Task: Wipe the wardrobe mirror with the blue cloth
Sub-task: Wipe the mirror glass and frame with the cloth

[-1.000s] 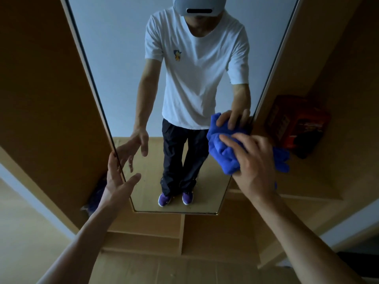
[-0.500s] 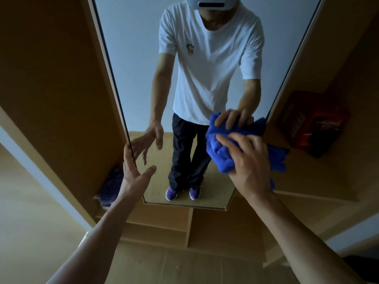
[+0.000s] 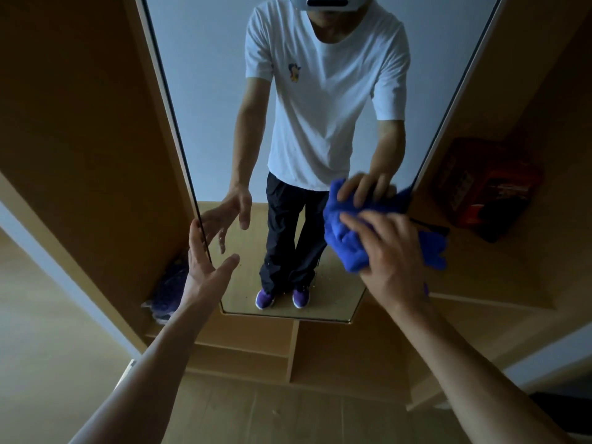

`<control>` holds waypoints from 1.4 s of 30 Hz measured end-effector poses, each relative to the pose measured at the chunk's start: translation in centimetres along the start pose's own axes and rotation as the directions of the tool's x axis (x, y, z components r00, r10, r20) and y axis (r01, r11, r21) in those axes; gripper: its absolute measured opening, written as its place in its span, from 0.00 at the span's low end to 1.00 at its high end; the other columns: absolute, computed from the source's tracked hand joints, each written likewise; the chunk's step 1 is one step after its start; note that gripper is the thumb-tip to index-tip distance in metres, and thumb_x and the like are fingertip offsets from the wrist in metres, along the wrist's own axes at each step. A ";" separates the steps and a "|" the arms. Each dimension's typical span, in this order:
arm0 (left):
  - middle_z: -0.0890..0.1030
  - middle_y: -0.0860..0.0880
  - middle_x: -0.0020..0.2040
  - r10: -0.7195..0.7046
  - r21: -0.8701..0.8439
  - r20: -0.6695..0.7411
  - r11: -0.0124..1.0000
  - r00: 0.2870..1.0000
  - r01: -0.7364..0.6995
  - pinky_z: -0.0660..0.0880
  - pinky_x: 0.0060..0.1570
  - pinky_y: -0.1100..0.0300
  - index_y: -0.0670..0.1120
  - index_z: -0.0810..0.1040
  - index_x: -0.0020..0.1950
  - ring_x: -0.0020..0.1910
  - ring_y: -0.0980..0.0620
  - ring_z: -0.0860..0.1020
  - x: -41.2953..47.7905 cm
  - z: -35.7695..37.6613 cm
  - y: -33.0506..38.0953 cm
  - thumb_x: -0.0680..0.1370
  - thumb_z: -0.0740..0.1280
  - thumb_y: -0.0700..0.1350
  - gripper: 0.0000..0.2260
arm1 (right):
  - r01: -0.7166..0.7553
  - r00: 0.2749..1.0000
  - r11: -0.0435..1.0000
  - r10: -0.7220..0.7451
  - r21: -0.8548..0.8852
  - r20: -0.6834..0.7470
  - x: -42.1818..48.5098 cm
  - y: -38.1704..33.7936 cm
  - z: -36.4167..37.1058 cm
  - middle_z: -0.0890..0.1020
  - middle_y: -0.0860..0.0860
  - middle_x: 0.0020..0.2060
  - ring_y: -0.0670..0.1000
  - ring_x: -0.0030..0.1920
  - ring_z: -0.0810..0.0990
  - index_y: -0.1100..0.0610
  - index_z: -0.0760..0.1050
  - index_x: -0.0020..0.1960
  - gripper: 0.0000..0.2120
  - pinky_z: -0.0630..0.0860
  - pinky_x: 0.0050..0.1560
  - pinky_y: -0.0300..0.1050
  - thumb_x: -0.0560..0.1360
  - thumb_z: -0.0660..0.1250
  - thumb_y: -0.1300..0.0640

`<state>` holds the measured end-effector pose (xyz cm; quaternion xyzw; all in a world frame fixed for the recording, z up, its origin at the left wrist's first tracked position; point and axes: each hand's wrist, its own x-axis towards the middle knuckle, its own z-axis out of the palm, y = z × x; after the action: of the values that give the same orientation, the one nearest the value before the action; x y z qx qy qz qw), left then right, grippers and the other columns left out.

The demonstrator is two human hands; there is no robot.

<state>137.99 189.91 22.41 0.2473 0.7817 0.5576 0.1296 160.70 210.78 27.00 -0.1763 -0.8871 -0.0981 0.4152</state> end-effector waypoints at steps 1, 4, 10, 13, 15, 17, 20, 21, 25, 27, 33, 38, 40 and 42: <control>0.54 0.49 0.84 -0.005 0.006 -0.005 1.000 1.000 0.005 0.66 0.72 0.40 0.66 0.39 0.81 0.81 0.43 0.58 0.0 0.1 0.0 0.81 0.69 0.49 0.43 | -0.004 0.997 1.000 0.004 0.000 -0.077 1.4 0.2 -0.5 0.78 0.48 0.60 0.56 0.52 0.72 0.50 0.76 0.69 0.25 0.73 0.51 0.55 0.73 0.75 0.56; 0.55 0.49 0.84 -0.005 0.010 -0.020 1.000 1.000 0.005 0.67 0.71 0.40 0.65 0.39 0.81 0.81 0.42 0.60 0.0 0.3 0.0 0.81 0.69 0.49 0.43 | -0.015 0.990 1.000 0.014 -0.008 -0.143 2.2 0.3 -0.3 0.77 0.47 0.61 0.55 0.52 0.71 0.49 0.75 0.70 0.24 0.72 0.52 0.53 0.75 0.74 0.52; 0.54 0.49 0.84 0.011 0.012 -0.003 1.000 1.000 -0.011 0.66 0.72 0.41 0.65 0.39 0.81 0.81 0.44 0.58 -0.2 0.0 0.0 0.81 0.70 0.47 0.44 | 0.076 0.948 0.995 -0.052 -0.067 0.313 -6.2 -1.3 3.4 0.81 0.51 0.60 0.57 0.53 0.77 0.53 0.78 0.69 0.34 0.78 0.49 0.52 0.64 0.82 0.63; 0.54 0.49 0.84 0.024 0.007 0.023 1.000 0.999 -0.024 0.64 0.75 0.41 0.65 0.39 0.81 0.82 0.45 0.57 -0.2 -0.4 -0.1 0.81 0.70 0.46 0.44 | 0.033 0.959 0.999 -0.023 -0.033 0.283 -5.0 -2.0 2.9 0.81 0.51 0.59 0.57 0.52 0.77 0.53 0.79 0.68 0.32 0.75 0.48 0.52 0.65 0.80 0.64; 0.54 0.50 0.84 0.019 -0.007 0.034 1.000 0.999 -0.019 0.63 0.76 0.41 0.65 0.39 0.81 0.82 0.45 0.57 -0.3 -0.6 -0.2 0.81 0.70 0.45 0.44 | 0.012 0.992 1.000 -0.012 0.002 0.122 -2.0 -2.3 1.9 0.80 0.50 0.60 0.57 0.52 0.74 0.52 0.78 0.68 0.30 0.73 0.49 0.53 0.68 0.78 0.62; 0.54 0.50 0.84 0.008 -0.026 0.033 1.000 0.999 -0.008 0.63 0.76 0.40 0.66 0.39 0.81 0.82 0.46 0.56 -0.4 -0.5 -0.3 0.81 0.70 0.45 0.45 | 0.001 0.999 1.000 0.000 0.030 -0.048 1.4 -2.2 1.0 0.78 0.48 0.61 0.56 0.52 0.72 0.50 0.75 0.70 0.26 0.72 0.50 0.53 0.73 0.75 0.58; 0.54 0.51 0.84 -0.006 -0.043 0.029 0.999 1.000 0.008 0.64 0.75 0.38 0.66 0.39 0.81 0.82 0.46 0.57 -0.5 -0.4 -0.2 0.81 0.70 0.45 0.44 | -0.016 0.995 0.999 0.020 0.035 -0.099 2.1 -2.5 1.3 0.77 0.48 0.62 0.55 0.52 0.71 0.50 0.74 0.71 0.26 0.72 0.52 0.53 0.74 0.74 0.57; 0.54 0.51 0.84 -0.001 -0.049 0.030 0.999 1.000 0.002 0.64 0.76 0.39 0.66 0.40 0.81 0.82 0.46 0.57 -0.6 -0.4 -0.2 0.81 0.70 0.45 0.44 | -0.007 0.999 1.000 0.008 0.024 -0.051 0.8 -2.7 1.6 0.77 0.49 0.62 0.56 0.52 0.71 0.51 0.75 0.71 0.28 0.72 0.52 0.53 0.72 0.76 0.58; 0.54 0.51 0.84 0.016 -0.063 0.047 0.998 0.999 -0.013 0.61 0.77 0.43 0.64 0.42 0.82 0.82 0.48 0.55 -0.6 -0.9 -0.1 0.81 0.70 0.43 0.44 | 0.112 0.961 0.992 -0.095 -0.050 0.260 -4.6 -3.1 3.3 0.82 0.53 0.59 0.59 0.52 0.78 0.54 0.79 0.69 0.36 0.78 0.50 0.55 0.61 0.82 0.63; 0.55 0.51 0.84 0.010 -0.068 0.059 0.998 0.998 -0.006 0.61 0.77 0.41 0.63 0.43 0.82 0.82 0.48 0.55 -0.6 -1.1 -0.1 0.81 0.70 0.43 0.43 | 0.128 0.954 0.991 -0.110 -0.048 0.279 -4.3 -3.2 3.3 0.82 0.53 0.58 0.59 0.51 0.78 0.55 0.80 0.67 0.35 0.78 0.48 0.55 0.61 0.83 0.64; 0.57 0.52 0.83 0.009 -0.099 0.046 0.995 0.999 -0.004 0.63 0.76 0.40 0.67 0.46 0.81 0.80 0.50 0.58 -0.8 -1.3 -0.4 0.80 0.71 0.42 0.43 | 0.095 0.995 0.995 -0.095 0.036 -0.008 3.3 -4.8 1.5 0.77 0.49 0.62 0.56 0.53 0.72 0.51 0.74 0.71 0.31 0.70 0.52 0.53 0.69 0.76 0.60; 0.57 0.53 0.83 0.002 -0.113 0.065 0.994 0.998 0.005 0.64 0.75 0.41 0.71 0.46 0.79 0.80 0.49 0.59 -0.8 -1.6 -0.6 0.79 0.71 0.43 0.43 | 0.126 0.986 0.992 -0.127 0.008 0.108 -0.3 -5.4 3.6 0.79 0.52 0.61 0.57 0.53 0.74 0.53 0.76 0.71 0.33 0.72 0.53 0.53 0.67 0.78 0.60; 0.56 0.53 0.82 0.011 -0.115 0.077 0.993 0.997 -0.002 0.64 0.75 0.42 0.73 0.46 0.78 0.80 0.50 0.58 -0.8 -1.8 -0.5 0.77 0.71 0.47 0.43 | 0.177 0.957 0.984 -0.166 -0.026 0.238 -2.9 -5.7 4.5 0.81 0.53 0.60 0.58 0.53 0.77 0.53 0.78 0.70 0.34 0.76 0.52 0.54 0.65 0.80 0.63; 0.56 0.53 0.82 0.015 -0.134 0.090 0.991 0.996 -0.003 0.64 0.75 0.42 0.78 0.47 0.74 0.80 0.50 0.58 -0.8 -2.0 -0.4 0.73 0.70 0.51 0.42 | 0.184 0.941 0.983 -0.170 -0.022 0.292 -3.4 -6.0 4.8 0.82 0.53 0.59 0.58 0.53 0.78 0.54 0.79 0.69 0.34 0.77 0.50 0.53 0.64 0.81 0.64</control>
<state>137.64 187.81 22.65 0.2668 0.7348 0.5975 0.1787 156.97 206.07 21.18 -0.1184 -0.9478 -0.1299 0.2661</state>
